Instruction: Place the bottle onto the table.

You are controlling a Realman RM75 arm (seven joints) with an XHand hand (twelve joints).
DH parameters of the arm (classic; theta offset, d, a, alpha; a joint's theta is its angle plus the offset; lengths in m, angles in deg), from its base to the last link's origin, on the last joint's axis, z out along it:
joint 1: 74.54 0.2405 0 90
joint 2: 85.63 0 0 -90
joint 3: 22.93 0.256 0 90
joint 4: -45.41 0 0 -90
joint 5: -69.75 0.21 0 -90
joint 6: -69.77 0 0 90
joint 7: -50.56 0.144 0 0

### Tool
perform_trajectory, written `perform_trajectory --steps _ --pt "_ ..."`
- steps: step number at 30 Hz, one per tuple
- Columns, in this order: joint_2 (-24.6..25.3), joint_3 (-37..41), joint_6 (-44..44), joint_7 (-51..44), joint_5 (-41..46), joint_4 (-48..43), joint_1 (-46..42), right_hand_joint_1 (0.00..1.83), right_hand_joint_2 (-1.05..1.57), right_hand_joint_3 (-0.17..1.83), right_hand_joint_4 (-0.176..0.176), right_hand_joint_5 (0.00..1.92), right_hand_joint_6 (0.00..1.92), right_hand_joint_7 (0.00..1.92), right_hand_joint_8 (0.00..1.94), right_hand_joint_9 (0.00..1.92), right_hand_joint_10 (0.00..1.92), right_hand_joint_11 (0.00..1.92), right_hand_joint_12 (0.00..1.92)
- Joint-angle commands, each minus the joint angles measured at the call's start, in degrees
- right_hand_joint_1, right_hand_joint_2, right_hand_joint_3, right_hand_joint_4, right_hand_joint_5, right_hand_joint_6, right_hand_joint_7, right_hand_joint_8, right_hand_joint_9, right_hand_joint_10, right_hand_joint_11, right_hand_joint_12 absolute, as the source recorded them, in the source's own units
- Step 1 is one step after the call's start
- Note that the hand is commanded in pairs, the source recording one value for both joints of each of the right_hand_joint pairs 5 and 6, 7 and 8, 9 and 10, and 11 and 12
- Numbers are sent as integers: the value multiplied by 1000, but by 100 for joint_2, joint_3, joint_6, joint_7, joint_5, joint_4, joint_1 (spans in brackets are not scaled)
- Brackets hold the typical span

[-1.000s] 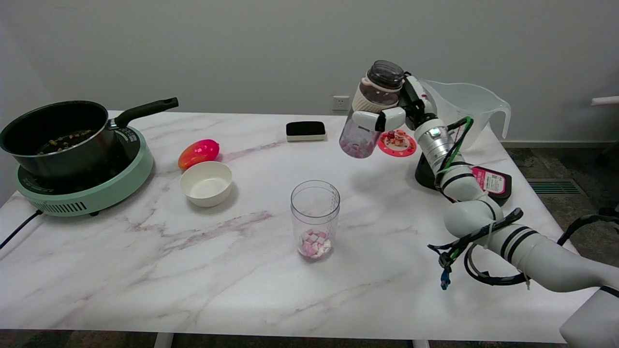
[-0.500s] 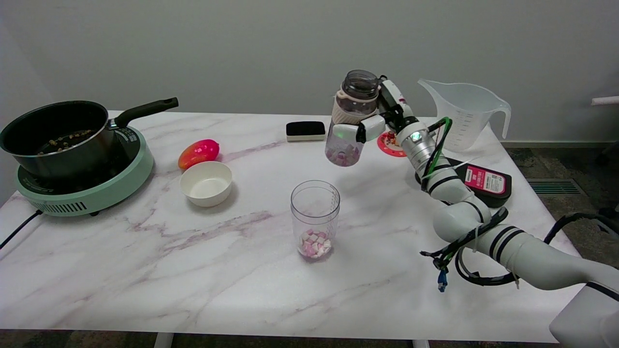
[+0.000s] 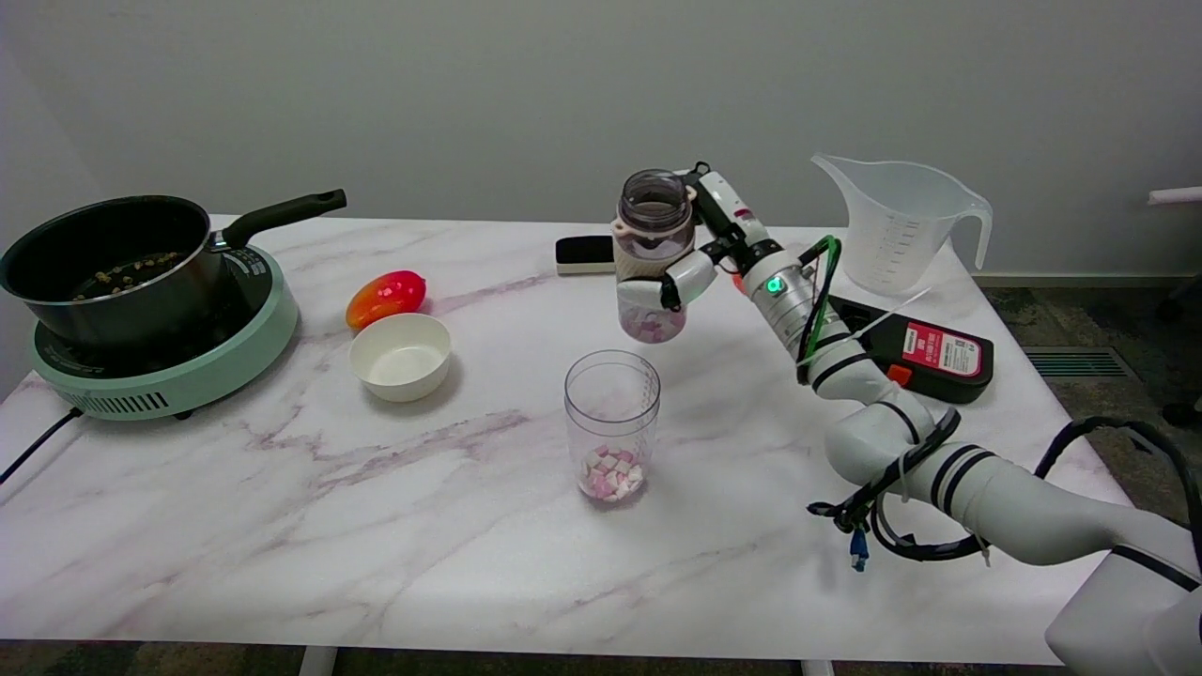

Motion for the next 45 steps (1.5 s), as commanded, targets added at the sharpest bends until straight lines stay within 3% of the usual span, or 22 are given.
perform_trajectory --steps 1,17,27,45 --pt "533 -121 520 -330 -327 591 -22 1502 452 1032 0 1203 1203 1300 1300 1198 1198 1019 1019" --pt "692 -273 584 -282 -312 950 280 1485 517 975 0 1234 1234 1310 1310 1204 1204 1038 1038" --pt "709 -217 584 -106 886 1390 217 1486 451 1025 0 1212 1212 1286 1286 1183 1183 1020 1020" --pt "749 -272 704 -130 928 1829 392 1493 322 1123 0 1161 1161 1256 1256 1162 1162 986 986"
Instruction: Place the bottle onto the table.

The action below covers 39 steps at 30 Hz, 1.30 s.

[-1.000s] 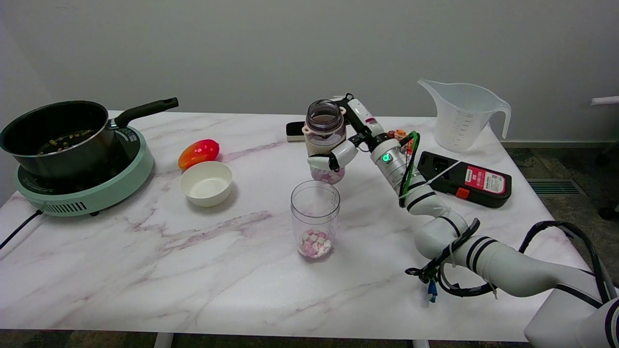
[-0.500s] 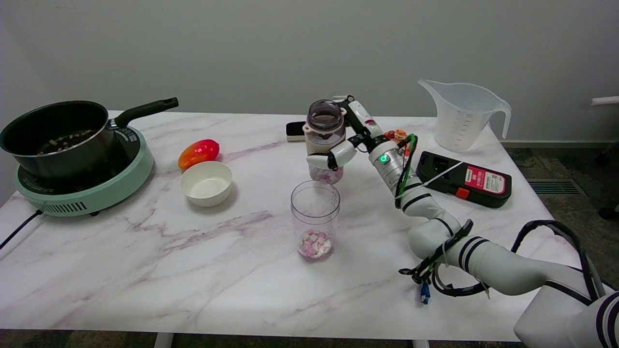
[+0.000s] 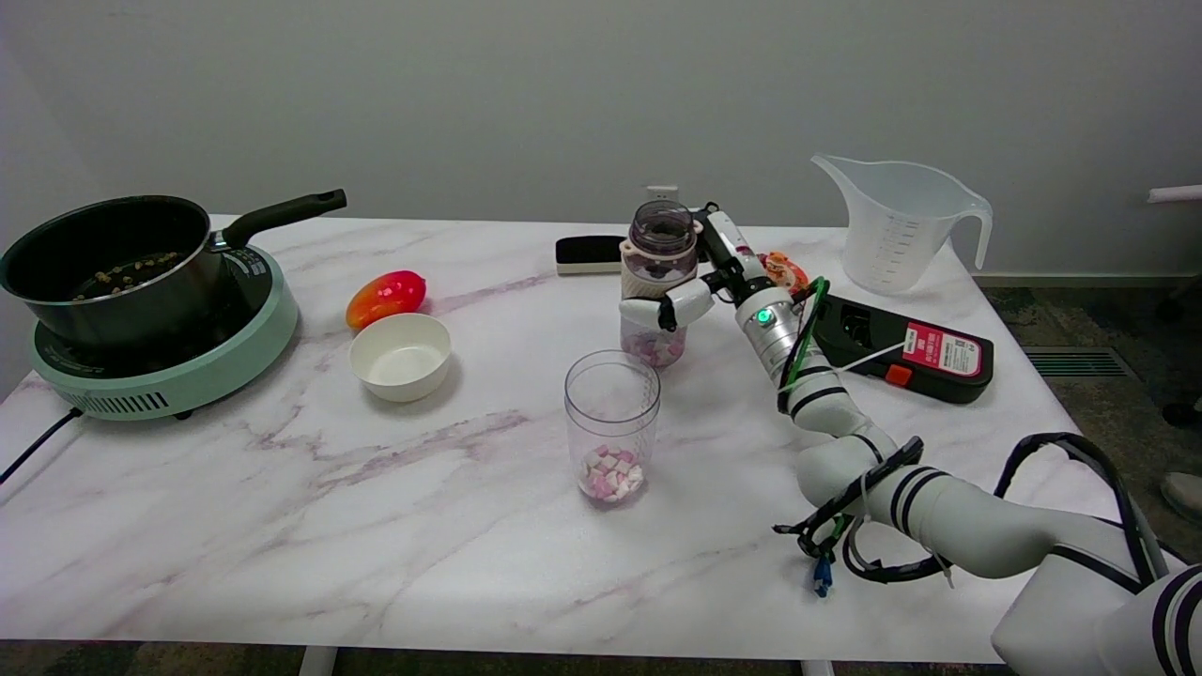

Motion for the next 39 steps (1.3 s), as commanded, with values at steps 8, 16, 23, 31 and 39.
perform_trajectory --steps 8,16,23,31,39 --pt "33 -44 260 -10 22 388 255 1493 332 1116 0 1178 1178 1262 1262 1164 1164 992 992" --pt "25 -60 300 -18 14 348 239 1487 368 1086 0 1192 1192 1274 1274 1167 1167 998 998" --pt "25 -68 300 -49 -176 332 215 1483 388 1068 0 1209 1209 1279 1279 1169 1169 1001 1001" --pt "25 -92 372 -297 -233 300 199 1475 463 998 0 1250 1250 1301 1301 1185 1185 1023 1023" --pt "25 -140 372 -297 -257 228 191 1469 514 946 0 1277 1277 1318 1318 1197 1197 1037 1037"
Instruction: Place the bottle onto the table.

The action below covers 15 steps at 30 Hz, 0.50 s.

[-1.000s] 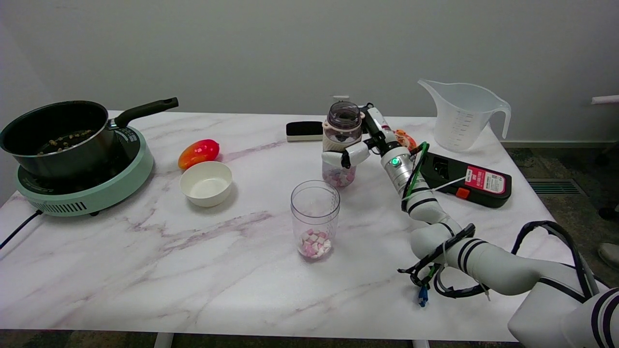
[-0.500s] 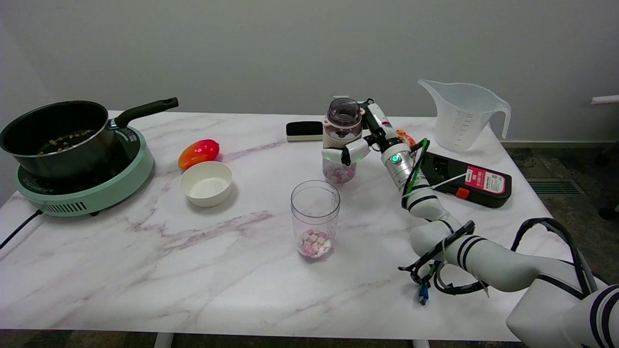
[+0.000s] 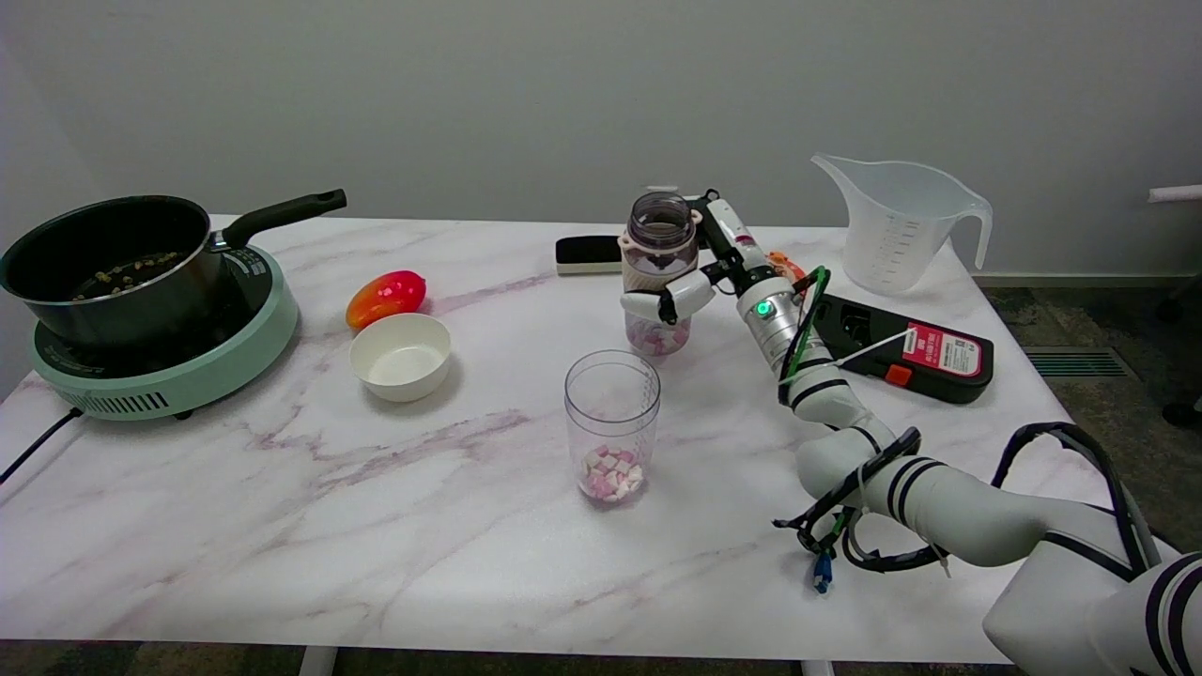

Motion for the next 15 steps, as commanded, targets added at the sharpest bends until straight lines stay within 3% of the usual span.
perform_trajectory --steps 1,15 --pt "-1 -65 51 -125 -113 -83 -15 1467 520 942 0 1277 1277 1319 1319 1198 1198 1038 1038" --pt "-17 -73 51 -125 -105 -147 -79 1440 488 971 0 1267 1267 1318 1318 1194 1194 1027 1027"
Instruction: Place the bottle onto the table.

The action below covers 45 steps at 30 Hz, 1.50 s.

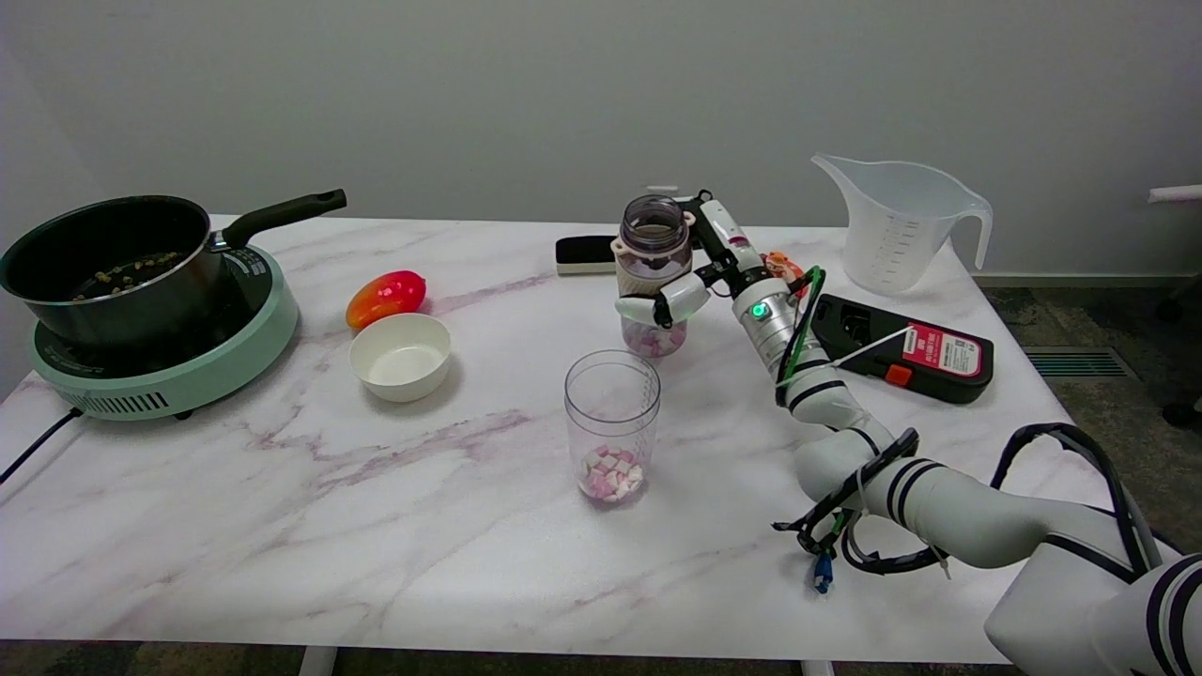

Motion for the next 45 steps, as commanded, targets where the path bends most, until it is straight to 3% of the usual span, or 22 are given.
perform_trajectory --steps 1,16,19,22,45 --pt "-13 -23 16 -39 -20 -74 -62 1434 478 974 0 1267 1267 1315 1315 1193 1193 1023 1023" --pt "-5 -31 136 -159 -28 -82 -167 1410 419 1001 0 1253 1253 1293 1293 1176 1176 994 994" --pt "-13 -31 152 -175 -28 -89 -167 1369 169 1104 0 1053 1053 1217 1217 1122 1122 890 890" --pt "-13 -31 168 -175 -28 -98 -191 1342 26 1014 0 897 897 1115 1115 1016 1016 778 778" --pt "-93 -31 168 -175 -20 -154 -294 1331 -154 969 0 683 683 994 994 849 849 593 593"
